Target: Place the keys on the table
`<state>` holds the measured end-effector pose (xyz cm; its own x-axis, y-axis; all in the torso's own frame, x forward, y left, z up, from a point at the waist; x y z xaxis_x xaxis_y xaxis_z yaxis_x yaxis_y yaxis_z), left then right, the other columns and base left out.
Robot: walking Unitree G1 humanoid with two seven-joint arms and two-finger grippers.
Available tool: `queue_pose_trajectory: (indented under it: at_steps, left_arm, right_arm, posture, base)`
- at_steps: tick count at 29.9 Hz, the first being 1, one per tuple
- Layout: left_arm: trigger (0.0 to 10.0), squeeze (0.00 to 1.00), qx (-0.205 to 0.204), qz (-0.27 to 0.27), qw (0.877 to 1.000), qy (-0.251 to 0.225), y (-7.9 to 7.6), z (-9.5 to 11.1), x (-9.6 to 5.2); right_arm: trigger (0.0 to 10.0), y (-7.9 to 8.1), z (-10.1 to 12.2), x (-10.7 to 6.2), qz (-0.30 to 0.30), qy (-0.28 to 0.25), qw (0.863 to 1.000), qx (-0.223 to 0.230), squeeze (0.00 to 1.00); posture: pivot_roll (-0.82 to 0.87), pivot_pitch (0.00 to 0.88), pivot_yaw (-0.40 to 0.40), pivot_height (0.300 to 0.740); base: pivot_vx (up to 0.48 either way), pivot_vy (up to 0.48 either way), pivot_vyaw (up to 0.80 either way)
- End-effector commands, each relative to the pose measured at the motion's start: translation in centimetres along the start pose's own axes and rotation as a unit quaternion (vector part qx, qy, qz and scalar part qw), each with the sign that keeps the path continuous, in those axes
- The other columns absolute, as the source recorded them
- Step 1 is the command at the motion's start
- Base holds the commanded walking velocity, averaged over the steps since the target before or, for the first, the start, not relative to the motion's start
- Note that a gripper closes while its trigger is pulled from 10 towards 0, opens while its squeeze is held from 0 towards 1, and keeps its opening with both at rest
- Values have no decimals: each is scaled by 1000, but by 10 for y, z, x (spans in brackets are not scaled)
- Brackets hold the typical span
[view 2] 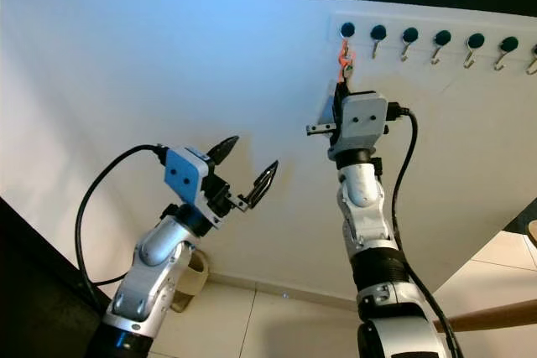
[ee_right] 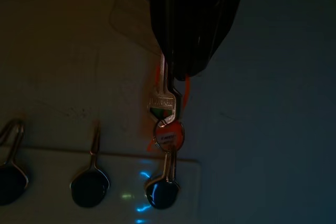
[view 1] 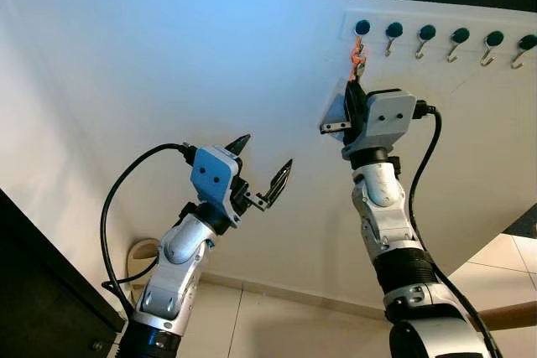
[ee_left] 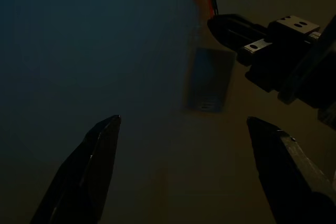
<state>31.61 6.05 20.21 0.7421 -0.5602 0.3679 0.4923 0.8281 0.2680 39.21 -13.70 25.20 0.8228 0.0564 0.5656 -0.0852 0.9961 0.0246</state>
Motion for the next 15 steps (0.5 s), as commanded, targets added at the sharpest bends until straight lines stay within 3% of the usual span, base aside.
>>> queue_pose_trajectory:
  at_steps: [1, 11, 15]
  left_arm:
    - [10000, 0, 3, -2, 1000, -3, -1, 3, 2]
    - [10000, 0, 3, -1, 1000, -8, 0, 6, 3]
    - [10000, 0, 3, -1, 1000, -9, -1, 6, 3]
  right_arm:
    - [0, 5, 11, 1, 9, -28, 1000, 6, 0]
    - [0, 13, 46, 3, 19, -115, 993, 16, 0]
    - [0, 13, 50, 3, 18, -123, 992, 17, 0]
  posture:
    - [52, 86, -22, 740]
    - [52, 83, -22, 740]
    - [51, 86, -22, 740]
  base:
    - [0, 0, 0]
    - [0, 0, 0]
    - [0, 0, 0]
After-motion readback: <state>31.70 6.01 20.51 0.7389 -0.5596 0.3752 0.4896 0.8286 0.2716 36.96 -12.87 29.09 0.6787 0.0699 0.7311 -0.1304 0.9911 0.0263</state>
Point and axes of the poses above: a point about 5 cm out from each wrist's last joint towards the gripper, its own x axis pointing out of the wrist towards the gripper, its own z axis along the axis of the wrist's last joint, y = z × x, the point moved 4 cm from there along x, pointing out of the wrist towards the gripper, and after that the axes turned 8 degrees about x, right-handed, at the moved point
